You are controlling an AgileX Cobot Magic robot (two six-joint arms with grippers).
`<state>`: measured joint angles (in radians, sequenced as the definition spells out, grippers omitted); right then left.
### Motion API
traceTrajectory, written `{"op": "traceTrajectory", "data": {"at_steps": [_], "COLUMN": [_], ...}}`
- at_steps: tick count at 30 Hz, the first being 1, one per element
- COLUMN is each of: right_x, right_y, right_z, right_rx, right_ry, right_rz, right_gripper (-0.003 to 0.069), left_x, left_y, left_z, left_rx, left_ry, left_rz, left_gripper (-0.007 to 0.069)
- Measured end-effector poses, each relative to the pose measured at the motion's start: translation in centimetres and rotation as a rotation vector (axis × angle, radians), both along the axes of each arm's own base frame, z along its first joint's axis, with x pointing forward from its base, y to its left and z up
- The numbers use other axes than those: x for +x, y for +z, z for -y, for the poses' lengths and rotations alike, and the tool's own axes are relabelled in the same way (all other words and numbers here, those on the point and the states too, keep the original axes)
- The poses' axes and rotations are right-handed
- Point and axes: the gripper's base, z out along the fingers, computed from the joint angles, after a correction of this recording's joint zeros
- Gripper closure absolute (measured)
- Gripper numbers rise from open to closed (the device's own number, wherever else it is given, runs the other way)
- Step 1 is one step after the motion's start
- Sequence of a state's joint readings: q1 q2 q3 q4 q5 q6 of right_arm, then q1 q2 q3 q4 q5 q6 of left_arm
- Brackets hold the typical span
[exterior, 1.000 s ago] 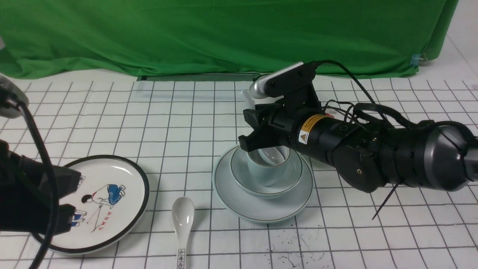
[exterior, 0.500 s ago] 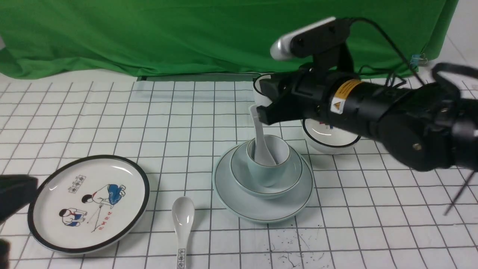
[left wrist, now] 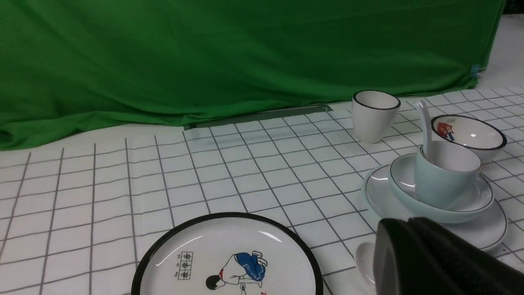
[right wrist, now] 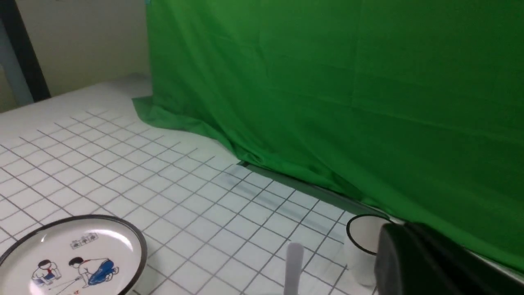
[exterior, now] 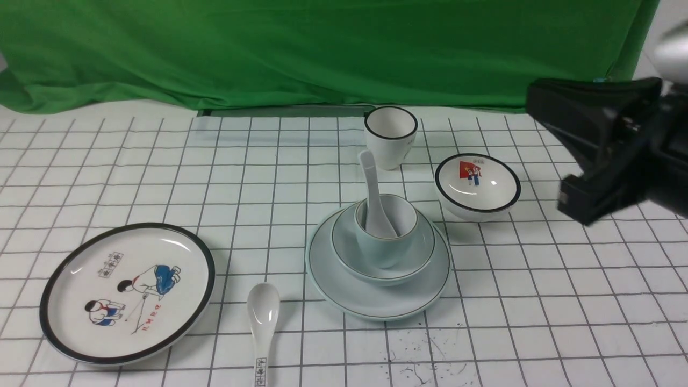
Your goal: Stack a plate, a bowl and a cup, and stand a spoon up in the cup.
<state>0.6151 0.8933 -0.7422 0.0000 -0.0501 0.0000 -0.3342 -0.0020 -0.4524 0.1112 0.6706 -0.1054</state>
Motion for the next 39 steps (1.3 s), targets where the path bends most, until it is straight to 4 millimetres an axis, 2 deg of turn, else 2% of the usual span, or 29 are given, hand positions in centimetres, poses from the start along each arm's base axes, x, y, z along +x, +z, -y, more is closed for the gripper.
{"op": "traceTrajectory", "data": {"at_steps": [4, 10, 23, 26, 32, 36, 39], "right_x": [-2.4, -4.1, -4.2, -4.3, -5.6, -6.9, -7.8], "right_y": [0.3, 1.4, 1.4, 1.0, -3.9, -8.7, -11.6], "right_z": [1.7, 2.9, 3.0, 3.0, 4.6, 7.5, 9.1], "right_rx": [0.038, 0.082, 0.101, 0.102, 0.062, 0.046, 0.035], "right_ry": [0.000, 0.000, 0.000, 0.000, -0.041, -0.219, -0.350], "right_rz": [0.054, 0.116, 0.100, 0.099, 0.101, 0.082, 0.076], "right_gripper": [0.0648, 0.0634, 0.0602, 0.0630, 0.0648, 0.0648, 0.0648], "left_x": [0.0, 0.0, 0.0, 0.0, 0.0, 0.0, 0.0], "left_y": [0.0, 0.0, 0.0, 0.0, 0.0, 0.0, 0.0], "left_z": [0.0, 0.0, 0.0, 0.0, 0.0, 0.0, 0.0], "left_rx": [0.005, 0.005, 0.007, 0.007, 0.007, 0.006, 0.006], "left_ry": [-0.001, -0.001, 0.000, 0.000, 0.000, -0.001, -0.001], "left_rz": [0.003, 0.004, 0.004, 0.004, 0.004, 0.004, 0.004], "left_gripper": [0.0661, 0.0661, 0.0657, 0.0657, 0.0656, 0.0656, 0.0656]}}
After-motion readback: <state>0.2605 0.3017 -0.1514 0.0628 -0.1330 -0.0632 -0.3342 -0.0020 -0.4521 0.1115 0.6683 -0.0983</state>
